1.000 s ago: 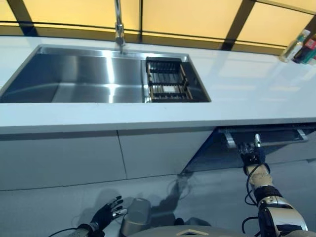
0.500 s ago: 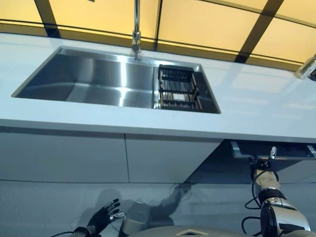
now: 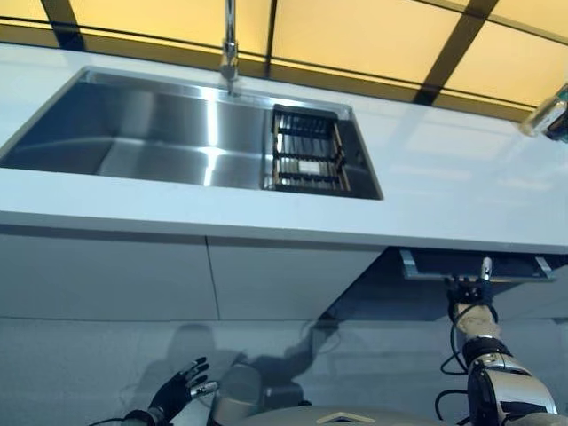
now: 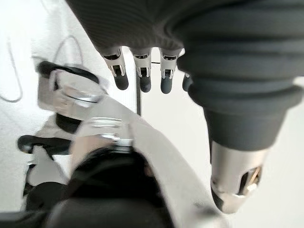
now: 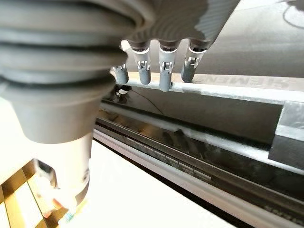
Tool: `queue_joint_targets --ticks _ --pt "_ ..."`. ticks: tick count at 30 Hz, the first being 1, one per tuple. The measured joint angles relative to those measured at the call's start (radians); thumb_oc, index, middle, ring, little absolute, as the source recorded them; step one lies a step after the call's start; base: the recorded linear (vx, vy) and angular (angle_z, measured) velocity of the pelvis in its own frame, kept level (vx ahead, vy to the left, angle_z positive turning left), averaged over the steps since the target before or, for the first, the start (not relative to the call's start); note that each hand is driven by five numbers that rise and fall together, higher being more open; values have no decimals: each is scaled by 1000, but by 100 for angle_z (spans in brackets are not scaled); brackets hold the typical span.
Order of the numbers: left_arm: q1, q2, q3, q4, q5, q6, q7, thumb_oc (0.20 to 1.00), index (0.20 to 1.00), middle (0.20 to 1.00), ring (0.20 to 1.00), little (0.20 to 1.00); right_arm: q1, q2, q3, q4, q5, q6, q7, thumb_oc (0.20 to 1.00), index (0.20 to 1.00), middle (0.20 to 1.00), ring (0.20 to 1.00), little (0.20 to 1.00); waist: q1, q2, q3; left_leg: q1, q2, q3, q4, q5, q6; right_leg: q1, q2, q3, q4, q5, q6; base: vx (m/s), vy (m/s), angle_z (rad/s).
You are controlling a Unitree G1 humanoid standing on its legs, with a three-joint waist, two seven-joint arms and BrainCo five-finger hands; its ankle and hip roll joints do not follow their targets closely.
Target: Pick up plates and place into dishwasher.
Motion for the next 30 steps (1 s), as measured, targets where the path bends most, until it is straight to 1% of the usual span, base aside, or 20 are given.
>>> queue_joint_targets --ticks 3,5,9,11,16,18,19,22,25,27,30 --pt "-2 -28 -1 -9 -14 -18 0 1000 1000 1000 1000 1000 -1 -22 3 -2 -26 11 -14 1000 1000 1000 1000 1000 -8 2 -1 12 -15 16 -33 17 12 -1 -20 1 -2 2 7 -30 157 0" --pt "-1 -27 0 -33 -17 -22 0 1000 1000 1000 1000 1000 -2 -31 3 -3 -29 21 -18 1000 1000 1000 1000 1000 -17 5 -3 17 -25 24 -44 22 19 4 -31 1 -9 6 13 -25 144 1" --pt "-9 -28 -1 -94 -43 -25 -3 1000 1000 1000 1000 1000 -1 -57 -1 -7 -47 41 -19 1000 1000 1000 1000 1000 -28 26 -14 43 -46 34 -80 34 35 18 -54 1 -23 19 27 -36 113 -4" --pt "-15 -27 -1 -125 -57 -24 -4 1000 1000 1000 1000 1000 -1 -62 -1 -10 -66 50 -19 1000 1000 1000 1000 1000 -46 35 -26 50 -54 36 -95 41 42 22 -62 0 -32 23 32 -54 74 1" --pt "-30 -43 -2 -133 -85 -23 -7 1000 1000 1000 1000 1000 6 -65 2 -65 -106 64 -16 1000 1000 1000 1000 1000 -77 67 -47 68 -61 56 -122 51 51 18 -72 5 -38 29 39 -81 75 -10" --pt "-33 -47 -4 -151 -93 -22 -7 1000 1000 1000 1000 1000 44 -65 5 -127 -133 68 -14 1000 1000 1000 1000 1000 -78 78 -64 70 -61 63 -134 55 52 5 -73 19 -40 29 39 -83 50 -14" --pt "-36 -47 -4 -158 -99 -23 -6 1000 1000 1000 1000 1000 54 -65 5 -146 -146 68 -9 1000 1000 1000 1000 1000 -84 82 -69 71 -61 68 -138 61 46 -1 -73 23 -41 33 45 -85 37 -9" --pt "-37 -52 -2 -160 -125 -26 1 1000 1000 1000 1000 1000 94 -65 8 -217 -169 73 19 1000 1000 1000 1000 1000 -104 92 -80 87 -60 81 -163 70 46 -2 -72 28 -47 37 47 -89 18 -13" --pt "-39 -65 -1 -160 -130 -37 13 1000 1000 1000 1000 1000 128 -67 7 -324 -187 72 64 1000 1000 1000 1000 1000 -119 91 -89 94 -56 103 -178 71 45 -15 -69 52 -49 38 47 -69 1 -22" --pt "-37 -74 1 -160 -130 -43 24 1000 1000 1000 1000 1000 148 -67 7 -361 -234 70 69 1000 1000 1000 1000 1000 -128 81 -102 103 -55 113 -190 71 45 -14 -68 61 -54 39 48 -49 -6 -14" --pt "-39 -77 2 -159 -130 -56 35 1000 1000 1000 1000 1000 160 -70 6 -364 -295 66 57 1000 1000 1000 1000 1000 -137 60 -116 111 -54 127 -205 71 44 -19 -66 77 -58 39 48 -60 3 -14"
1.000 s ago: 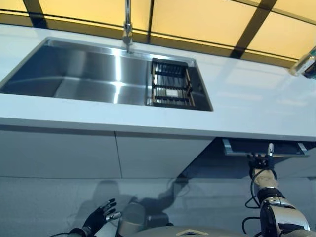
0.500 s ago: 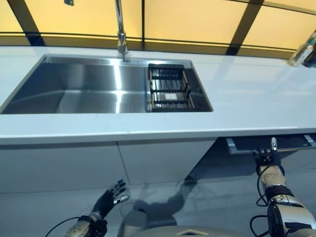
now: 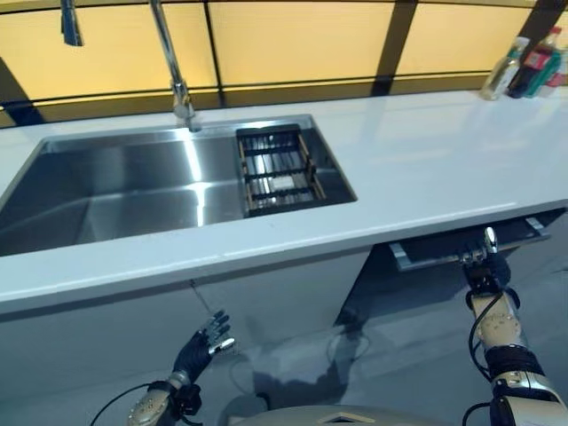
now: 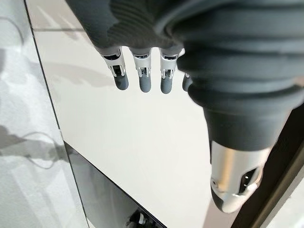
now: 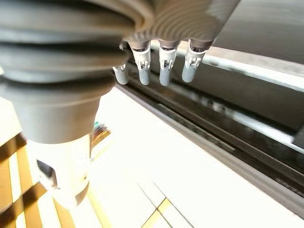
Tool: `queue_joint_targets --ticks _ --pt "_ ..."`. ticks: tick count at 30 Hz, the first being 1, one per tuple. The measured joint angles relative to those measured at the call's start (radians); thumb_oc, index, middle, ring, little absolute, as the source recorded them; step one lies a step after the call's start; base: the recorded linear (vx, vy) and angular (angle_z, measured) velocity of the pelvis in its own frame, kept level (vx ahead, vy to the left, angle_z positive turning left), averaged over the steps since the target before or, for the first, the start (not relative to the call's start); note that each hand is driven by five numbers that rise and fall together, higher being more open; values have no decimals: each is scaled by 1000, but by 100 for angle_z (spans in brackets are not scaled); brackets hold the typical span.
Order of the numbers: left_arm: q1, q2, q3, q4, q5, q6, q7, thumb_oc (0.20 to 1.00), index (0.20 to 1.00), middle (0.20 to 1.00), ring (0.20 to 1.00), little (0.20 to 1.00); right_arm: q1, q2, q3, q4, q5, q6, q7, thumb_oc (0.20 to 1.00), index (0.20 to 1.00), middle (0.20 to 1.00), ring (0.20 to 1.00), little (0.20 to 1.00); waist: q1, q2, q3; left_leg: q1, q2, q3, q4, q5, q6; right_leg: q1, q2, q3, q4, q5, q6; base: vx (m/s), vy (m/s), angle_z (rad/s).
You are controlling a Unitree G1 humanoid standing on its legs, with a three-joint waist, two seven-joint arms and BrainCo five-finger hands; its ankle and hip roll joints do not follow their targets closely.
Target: Pick up plates and place into dishwasher.
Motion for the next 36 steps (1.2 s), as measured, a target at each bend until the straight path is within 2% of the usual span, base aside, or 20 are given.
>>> queue_joint_targets --ticks 5,9,14,17,22,30,36 --pt "-3 -12 25 0 -41 -30 18 1000 1000 1000 1000 1000 28 -3 -2 -7 -105 -36 -39 1000 1000 1000 1000 1000 -30 -17 -11 10 -2 17 -23 0 0 -1 0 12 -22 6 4 -45 10 -10" --pt "-12 -18 49 -2 -43 -42 20 1000 1000 1000 1000 1000 93 5 -2 -43 -164 -79 -64 1000 1000 1000 1000 1000 -36 -15 -10 10 -3 24 -32 1 1 0 5 24 -40 16 6 -47 10 -10" --pt "0 -26 49 -16 -68 -44 41 1000 1000 1000 1000 1000 177 61 5 -178 -275 -130 -96 1000 1000 1000 1000 1000 -52 -9 -5 14 -2 40 -41 2 0 -3 7 35 -50 20 6 -62 13 -7" --pt "11 -41 49 -36 -68 -44 66 1000 1000 1000 1000 1000 232 109 69 -262 -352 -141 -92 1000 1000 1000 1000 1000 -56 -6 -1 26 -2 45 -52 2 0 -2 9 45 -49 20 7 -52 12 -9" --pt "41 -66 67 -82 -68 -44 94 1000 1000 1000 1000 1000 331 189 173 -386 -426 -139 -18 1000 1000 1000 1000 1000 -80 -4 1 25 -2 49 -70 10 0 -16 8 49 -45 20 7 -47 5 -2" --pt "52 -103 75 -108 -119 -49 120 1000 1000 1000 1000 1000 445 187 330 -424 -437 -126 165 1000 1000 1000 1000 1000 -80 4 17 25 -2 53 -80 13 -1 -22 5 53 -48 20 7 -27 -1 -2" --pt "58 -105 74 -119 -120 -57 122 1000 1000 1000 1000 1000 447 167 397 -424 -437 -118 234 1000 1000 1000 1000 1000 -79 4 17 24 -3 43 -86 19 -2 -15 5 41 -58 20 7 -12 -7 4"
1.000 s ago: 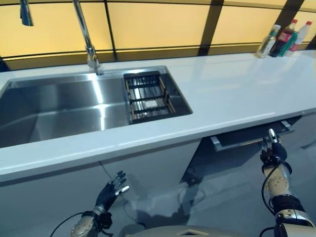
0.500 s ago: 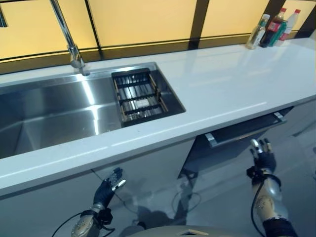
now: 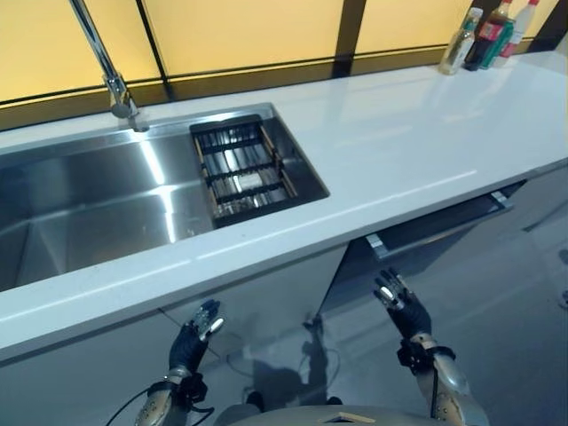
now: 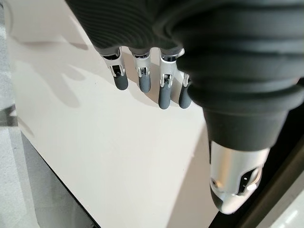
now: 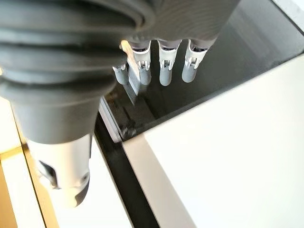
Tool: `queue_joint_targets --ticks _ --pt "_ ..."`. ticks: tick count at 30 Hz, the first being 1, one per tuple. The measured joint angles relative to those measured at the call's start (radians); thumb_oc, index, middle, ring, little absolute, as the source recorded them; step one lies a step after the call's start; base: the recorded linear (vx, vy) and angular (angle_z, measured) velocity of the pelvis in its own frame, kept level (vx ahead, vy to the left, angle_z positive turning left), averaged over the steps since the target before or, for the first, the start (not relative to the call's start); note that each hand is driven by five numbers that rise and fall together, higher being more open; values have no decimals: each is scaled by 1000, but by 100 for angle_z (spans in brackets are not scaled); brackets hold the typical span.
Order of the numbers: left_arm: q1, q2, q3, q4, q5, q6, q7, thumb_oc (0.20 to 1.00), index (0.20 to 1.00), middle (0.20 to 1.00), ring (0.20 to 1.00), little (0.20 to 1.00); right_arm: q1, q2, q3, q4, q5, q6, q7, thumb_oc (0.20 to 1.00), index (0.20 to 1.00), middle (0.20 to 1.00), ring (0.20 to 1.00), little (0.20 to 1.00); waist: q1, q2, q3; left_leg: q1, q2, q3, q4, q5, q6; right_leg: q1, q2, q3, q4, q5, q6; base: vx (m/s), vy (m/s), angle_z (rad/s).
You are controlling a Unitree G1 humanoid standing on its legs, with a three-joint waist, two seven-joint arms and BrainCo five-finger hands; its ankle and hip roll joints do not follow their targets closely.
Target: Pick up plates and place into dishwasher.
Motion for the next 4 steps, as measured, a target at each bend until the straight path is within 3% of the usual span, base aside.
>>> queue_joint_targets --ticks 4 --pt "0 1 -2 -1 -1 -2 2 1000 1000 1000 1000 1000 -3 -11 4 0 -2 -1 0 1000 1000 1000 1000 1000 0 1 -1 0 0 -2 -1 0 0 2 2 -2 -2 0 0 -4 -2 1"
